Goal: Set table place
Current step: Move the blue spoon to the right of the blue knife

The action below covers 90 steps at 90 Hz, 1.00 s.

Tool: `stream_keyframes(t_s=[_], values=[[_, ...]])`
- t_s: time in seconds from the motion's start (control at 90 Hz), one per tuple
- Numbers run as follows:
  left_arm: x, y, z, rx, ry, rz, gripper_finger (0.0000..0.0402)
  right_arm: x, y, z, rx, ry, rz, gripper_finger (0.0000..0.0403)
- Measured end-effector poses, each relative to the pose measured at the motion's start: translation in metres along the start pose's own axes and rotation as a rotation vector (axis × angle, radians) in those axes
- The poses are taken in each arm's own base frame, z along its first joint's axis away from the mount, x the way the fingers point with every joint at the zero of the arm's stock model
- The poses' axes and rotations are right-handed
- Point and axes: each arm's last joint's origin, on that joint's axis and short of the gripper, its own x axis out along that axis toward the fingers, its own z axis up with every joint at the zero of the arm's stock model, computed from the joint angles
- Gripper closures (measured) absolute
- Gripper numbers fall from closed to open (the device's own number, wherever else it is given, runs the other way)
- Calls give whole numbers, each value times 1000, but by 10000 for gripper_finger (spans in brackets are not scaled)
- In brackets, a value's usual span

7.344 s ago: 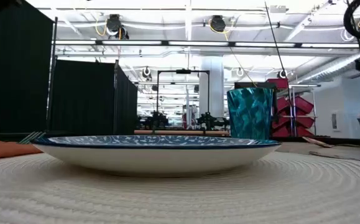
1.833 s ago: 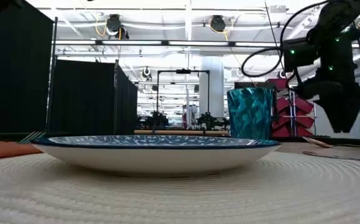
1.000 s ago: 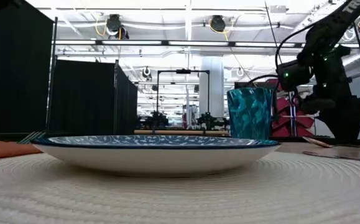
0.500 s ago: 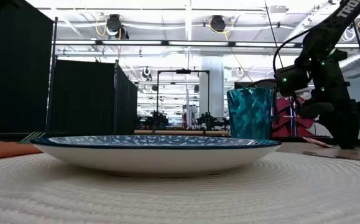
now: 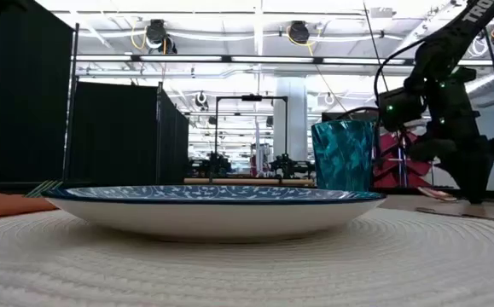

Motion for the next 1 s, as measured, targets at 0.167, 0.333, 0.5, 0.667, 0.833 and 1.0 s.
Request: stream_keyframes(t_s=[0.167,0.333,0.5,0.667,0.833,1.0], values=[[-1,0,1,1,-2,1,285,-31,12,2,-38,-76,52,402],[-2,0,2,1,-12,3,285,-59,24,-1,-58,-137,104,402],[-5,0,4,0,-13,-10,285,-83,39,-23,-81,-207,170,403],[-9,0,7,1,-17,-15,285,-100,48,-66,-46,-229,236,403],[-11,1,8,2,-25,-14,285,-102,63,-113,2,-176,333,403],[-10,1,8,2,-23,-14,285,-91,84,-153,57,-93,347,403]])
